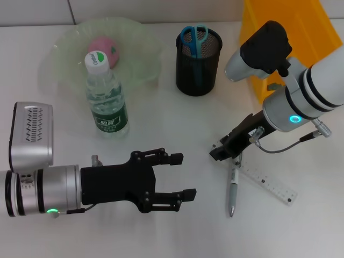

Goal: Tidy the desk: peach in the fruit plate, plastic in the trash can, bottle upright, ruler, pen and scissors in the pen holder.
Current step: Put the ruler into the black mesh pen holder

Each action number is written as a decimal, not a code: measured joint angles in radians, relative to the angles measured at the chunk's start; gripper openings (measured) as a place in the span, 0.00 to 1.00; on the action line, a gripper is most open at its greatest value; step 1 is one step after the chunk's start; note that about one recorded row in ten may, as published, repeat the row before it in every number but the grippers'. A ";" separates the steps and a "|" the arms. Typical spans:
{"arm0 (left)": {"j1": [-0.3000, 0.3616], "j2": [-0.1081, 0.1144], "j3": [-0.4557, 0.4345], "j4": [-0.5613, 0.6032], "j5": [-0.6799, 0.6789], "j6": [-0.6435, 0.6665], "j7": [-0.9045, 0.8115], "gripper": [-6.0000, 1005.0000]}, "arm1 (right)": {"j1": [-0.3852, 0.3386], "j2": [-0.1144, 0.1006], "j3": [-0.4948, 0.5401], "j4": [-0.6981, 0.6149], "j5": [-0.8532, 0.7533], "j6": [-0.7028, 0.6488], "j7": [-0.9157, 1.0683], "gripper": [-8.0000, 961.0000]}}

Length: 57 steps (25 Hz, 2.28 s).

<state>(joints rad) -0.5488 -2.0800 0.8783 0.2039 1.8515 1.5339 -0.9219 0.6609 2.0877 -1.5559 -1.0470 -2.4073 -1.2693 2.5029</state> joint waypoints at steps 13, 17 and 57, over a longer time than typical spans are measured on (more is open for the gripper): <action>0.005 0.000 -0.002 0.000 0.000 0.001 0.000 0.81 | -0.161 0.001 0.309 -0.263 0.259 -0.034 -0.194 0.40; 0.005 0.000 -0.002 0.000 0.000 0.001 0.000 0.81 | -0.211 -0.007 0.490 -0.231 0.578 -0.038 -0.411 0.40; -0.001 0.000 -0.003 0.000 -0.003 0.000 0.000 0.80 | 0.206 0.005 0.554 0.842 1.464 0.262 -1.543 0.52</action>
<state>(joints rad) -0.5503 -2.0801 0.8758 0.2040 1.8482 1.5339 -0.9219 0.8671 2.0925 -1.0016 -0.2051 -0.9431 -1.0074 0.9601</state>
